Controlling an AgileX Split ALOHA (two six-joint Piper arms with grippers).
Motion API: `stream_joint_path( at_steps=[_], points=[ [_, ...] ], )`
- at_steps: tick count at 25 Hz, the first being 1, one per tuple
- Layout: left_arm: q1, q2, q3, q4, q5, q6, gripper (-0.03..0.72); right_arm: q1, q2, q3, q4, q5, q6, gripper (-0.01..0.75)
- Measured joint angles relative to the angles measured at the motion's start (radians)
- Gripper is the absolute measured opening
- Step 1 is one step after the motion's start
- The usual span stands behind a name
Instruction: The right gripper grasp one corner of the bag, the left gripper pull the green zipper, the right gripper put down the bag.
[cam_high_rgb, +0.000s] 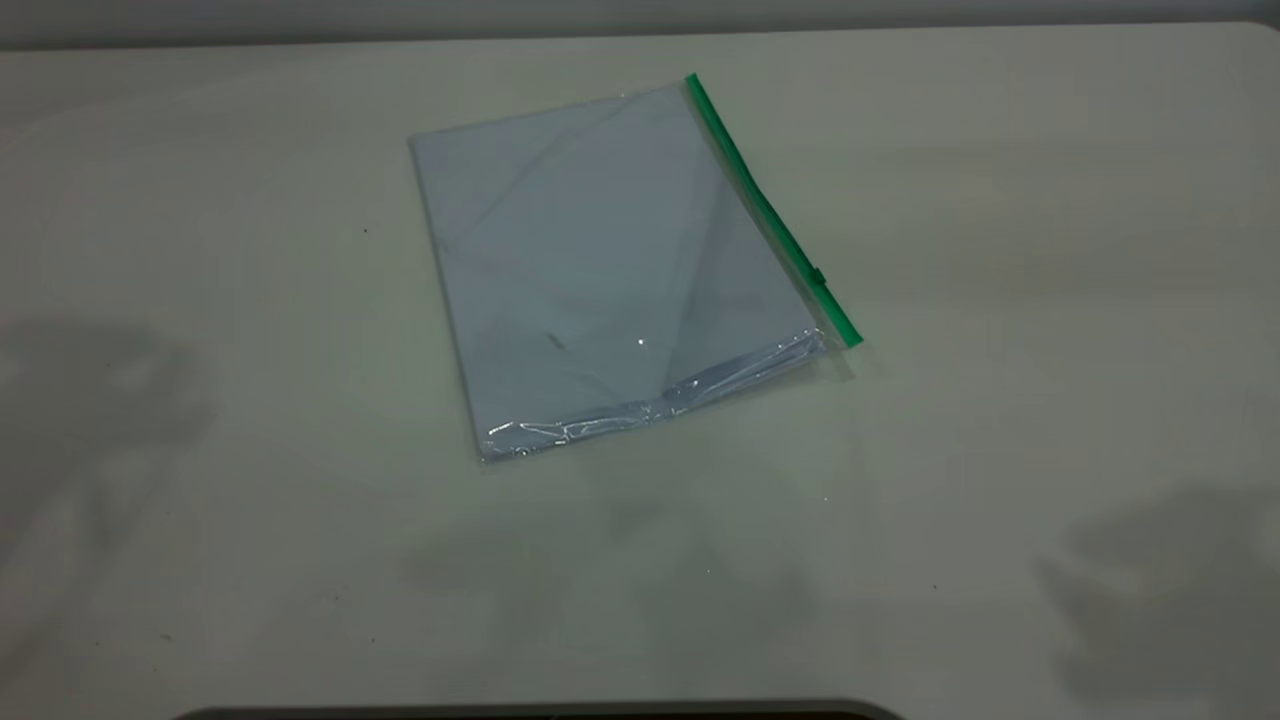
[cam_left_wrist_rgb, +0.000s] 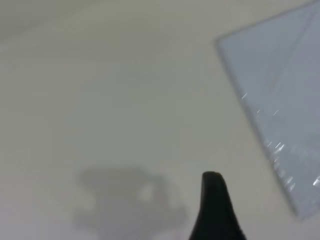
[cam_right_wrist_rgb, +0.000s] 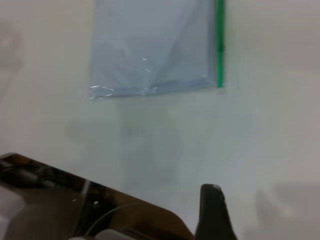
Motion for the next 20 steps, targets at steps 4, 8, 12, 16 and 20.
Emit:
stream_joint_path(
  at_steps=[4, 8, 12, 16, 20],
  points=[
    [-0.034, 0.163, -0.075, -0.121, -0.06, 0.173, 0.588, 0.0, 0.149, -0.001, 0.142, -0.059, -0.171, 0.57],
    [-0.081, 0.299, -0.14, -0.178, -0.098, 0.325, 0.588, 0.003, 0.306, -0.004, 0.295, -0.115, -0.367, 0.57],
    [-0.128, 0.407, -0.19, -0.193, -0.128, 0.409, 0.588, 0.054, 0.465, -0.005, 0.482, -0.198, -0.552, 0.57],
    [-0.157, 0.472, -0.197, -0.195, -0.13, 0.428, 0.588, 0.126, 0.625, -0.009, 0.689, -0.301, -0.726, 0.57],
    [-0.167, 0.509, -0.2, -0.215, -0.13, 0.43, 0.588, 0.149, 0.783, -0.024, 0.921, -0.319, -0.915, 0.57]
  ],
)
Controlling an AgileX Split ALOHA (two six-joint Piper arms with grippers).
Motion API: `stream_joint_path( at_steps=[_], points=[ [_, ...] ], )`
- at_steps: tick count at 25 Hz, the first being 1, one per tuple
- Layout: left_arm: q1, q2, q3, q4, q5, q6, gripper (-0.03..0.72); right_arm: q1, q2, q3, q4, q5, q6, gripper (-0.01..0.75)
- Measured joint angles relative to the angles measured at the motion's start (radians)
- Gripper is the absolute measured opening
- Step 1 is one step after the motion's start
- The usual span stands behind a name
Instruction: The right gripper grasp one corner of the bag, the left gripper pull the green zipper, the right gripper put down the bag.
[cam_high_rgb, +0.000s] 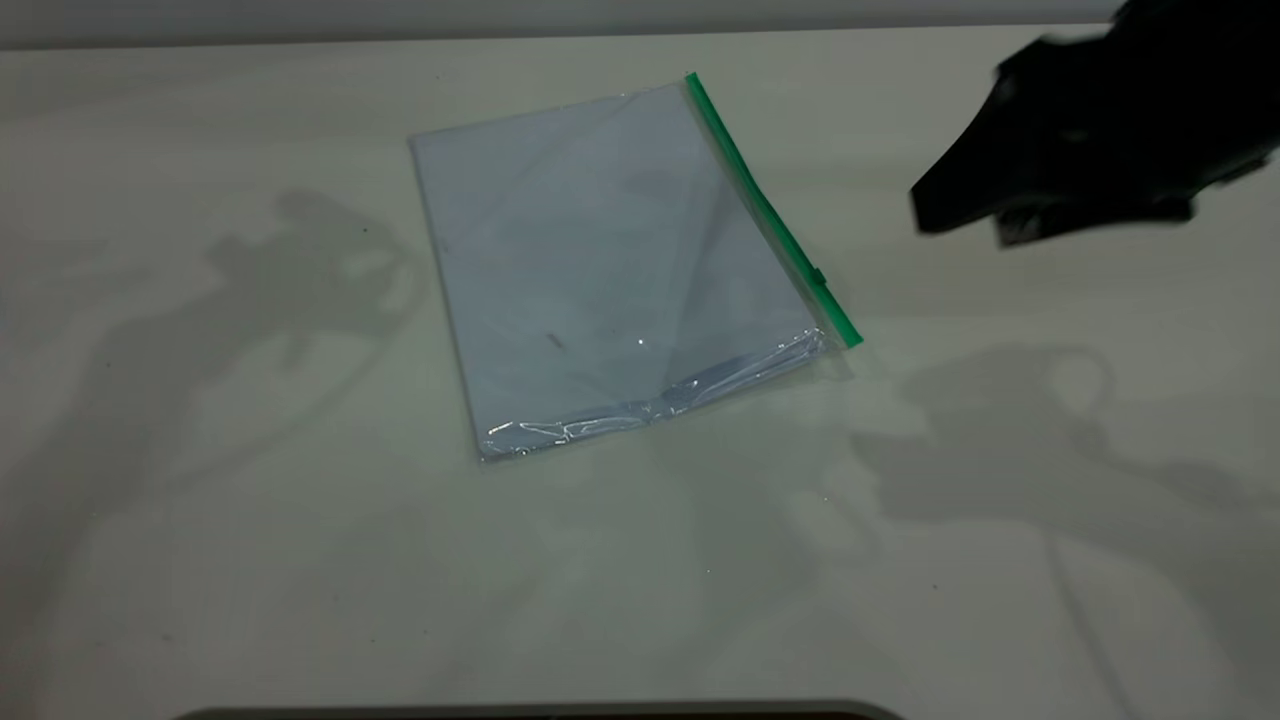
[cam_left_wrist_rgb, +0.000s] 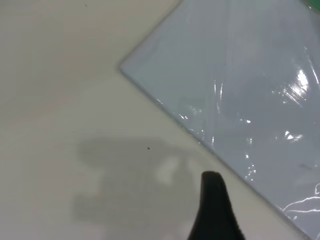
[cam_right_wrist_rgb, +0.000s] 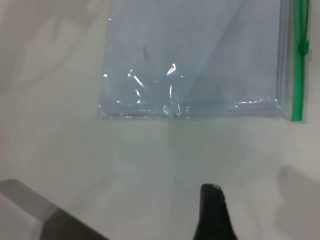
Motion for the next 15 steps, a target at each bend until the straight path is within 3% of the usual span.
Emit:
stream_joint_path(
  at_steps=[6, 15],
  points=[
    [-0.001, 0.011, -0.002, -0.029, -0.002, 0.001, 0.588, 0.0, 0.24, -0.086, 0.229, 0.119, -0.24, 0.57],
    [-0.001, 0.011, -0.002, -0.03, -0.004, 0.002, 0.588, -0.001, 0.43, -0.207, 0.256, 0.132, -0.274, 0.57]
  ],
)
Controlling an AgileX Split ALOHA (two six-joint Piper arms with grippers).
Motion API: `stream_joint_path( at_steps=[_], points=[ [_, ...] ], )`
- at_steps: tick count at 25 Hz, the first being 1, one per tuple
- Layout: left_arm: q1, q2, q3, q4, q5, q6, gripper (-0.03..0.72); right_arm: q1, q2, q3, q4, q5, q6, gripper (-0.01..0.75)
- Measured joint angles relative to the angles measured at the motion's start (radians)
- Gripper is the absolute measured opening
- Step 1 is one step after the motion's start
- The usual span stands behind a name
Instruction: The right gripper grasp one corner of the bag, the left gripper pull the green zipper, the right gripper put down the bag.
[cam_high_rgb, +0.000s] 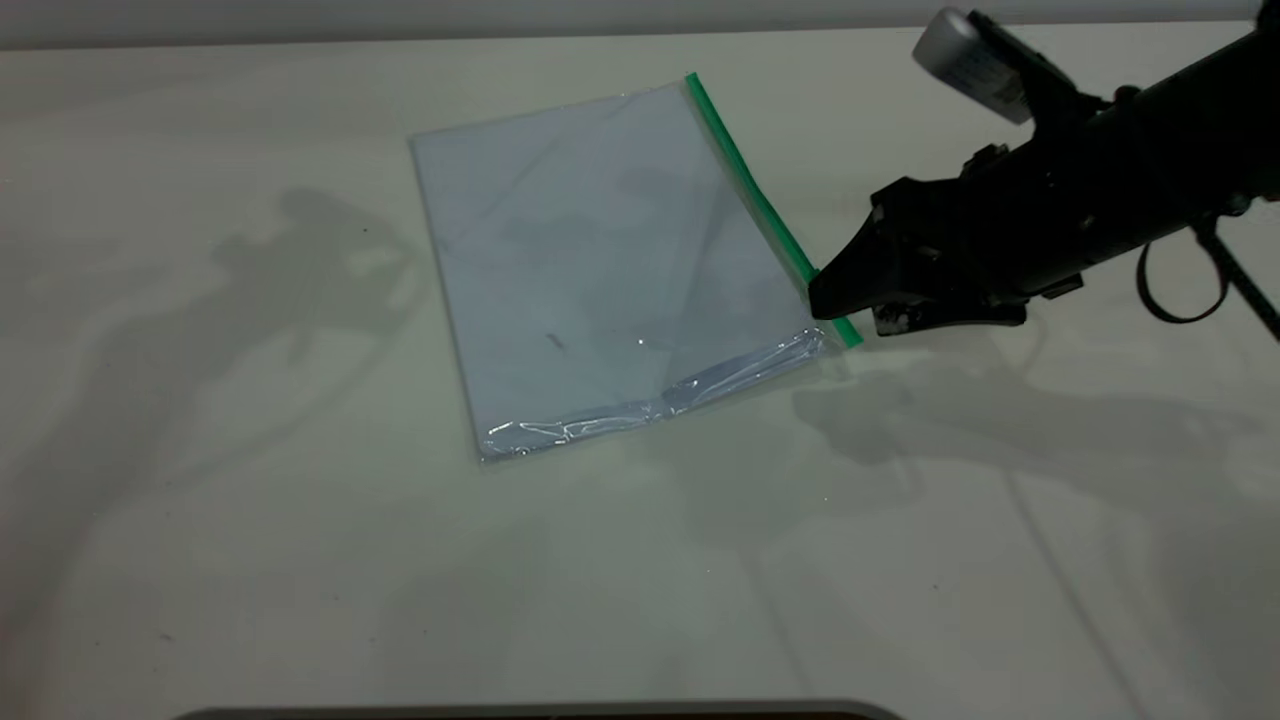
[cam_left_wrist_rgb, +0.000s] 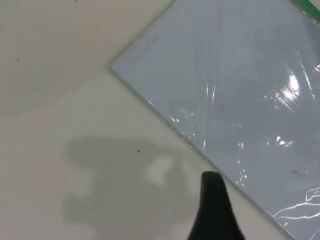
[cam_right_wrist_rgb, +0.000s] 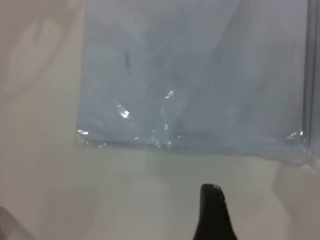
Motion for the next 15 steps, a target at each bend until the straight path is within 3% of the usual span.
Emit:
stream_joint_path(
  at_steps=[15],
  points=[
    [0.0, 0.0, 0.0, 0.001, 0.0, 0.0, 0.588, -0.057, 0.157, -0.071, 0.004, 0.021, 0.002, 0.57]
  ],
)
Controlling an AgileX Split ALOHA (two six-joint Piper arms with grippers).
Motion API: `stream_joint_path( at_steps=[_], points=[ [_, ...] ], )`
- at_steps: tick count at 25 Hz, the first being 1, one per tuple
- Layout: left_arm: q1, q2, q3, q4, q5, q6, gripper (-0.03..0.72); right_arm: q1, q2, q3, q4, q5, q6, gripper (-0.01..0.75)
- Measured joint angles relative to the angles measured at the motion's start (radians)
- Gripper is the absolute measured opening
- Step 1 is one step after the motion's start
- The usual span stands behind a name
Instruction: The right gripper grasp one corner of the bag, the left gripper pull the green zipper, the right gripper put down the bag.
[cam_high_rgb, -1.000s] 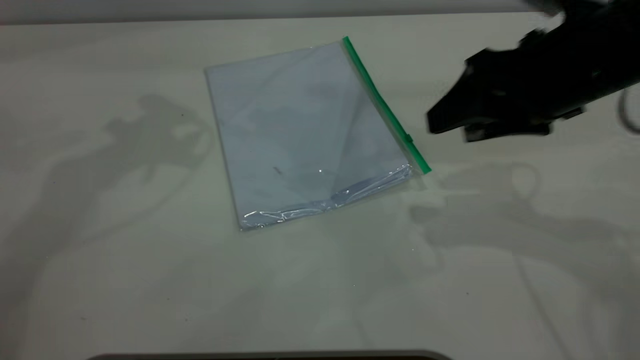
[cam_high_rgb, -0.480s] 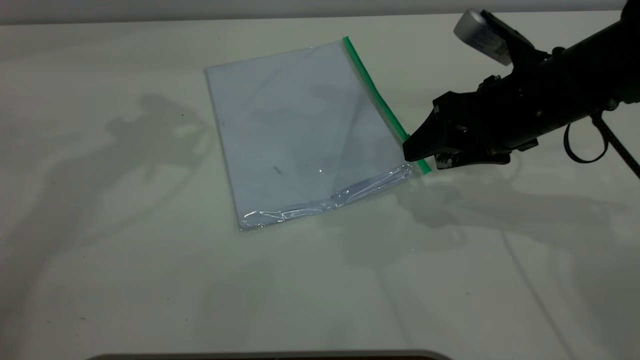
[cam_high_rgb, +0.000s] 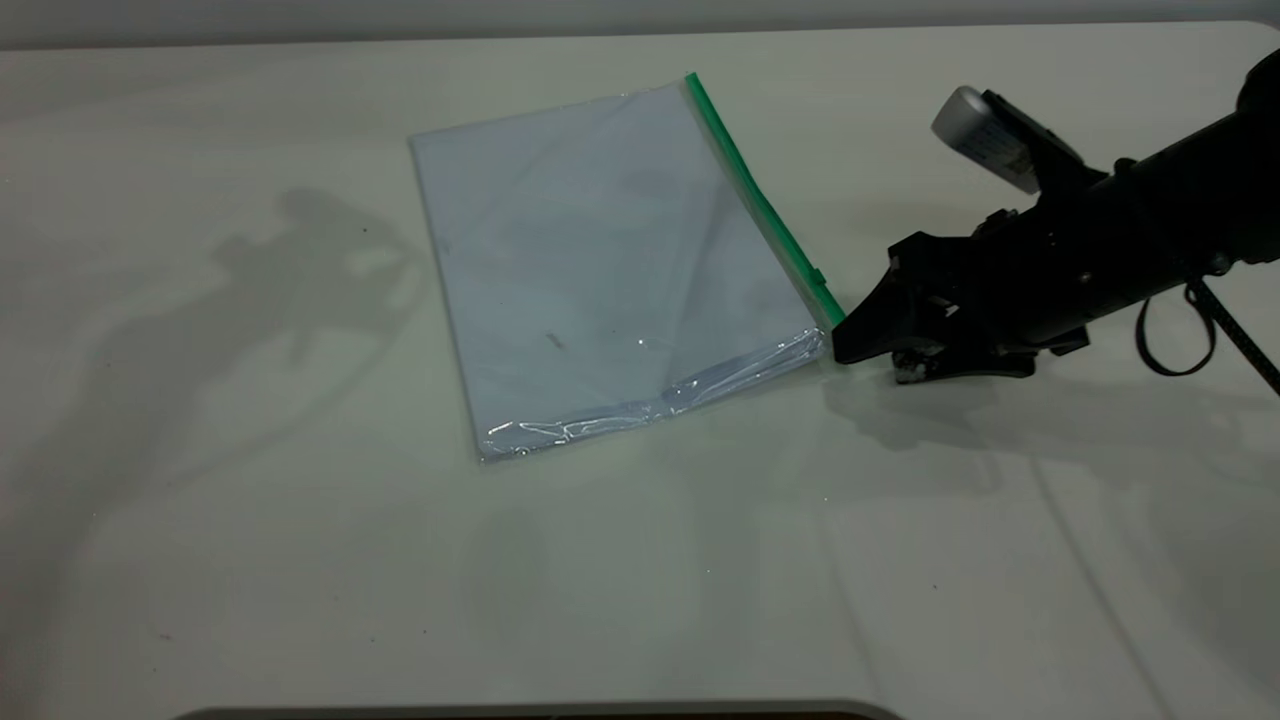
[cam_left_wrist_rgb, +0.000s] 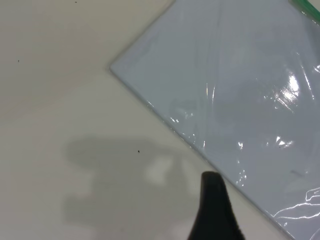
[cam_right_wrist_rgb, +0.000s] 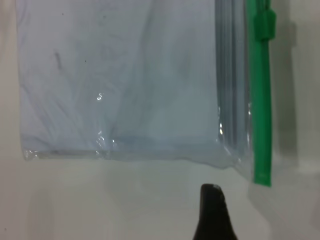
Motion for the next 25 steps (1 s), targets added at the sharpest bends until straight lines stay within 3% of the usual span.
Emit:
stream_joint_path(
  at_steps=[10, 25],
  points=[
    [0.0, 0.0, 0.0, 0.0, -0.001, 0.0, 0.588, 0.0, 0.082, -0.088, 0.001, 0.099, 0.021, 0.57],
    [0.0, 0.0, 0.0, 0.0, -0.005, 0.001, 0.588, 0.0, 0.104, -0.119, 0.0, 0.126, 0.025, 0.537]
  ],
)
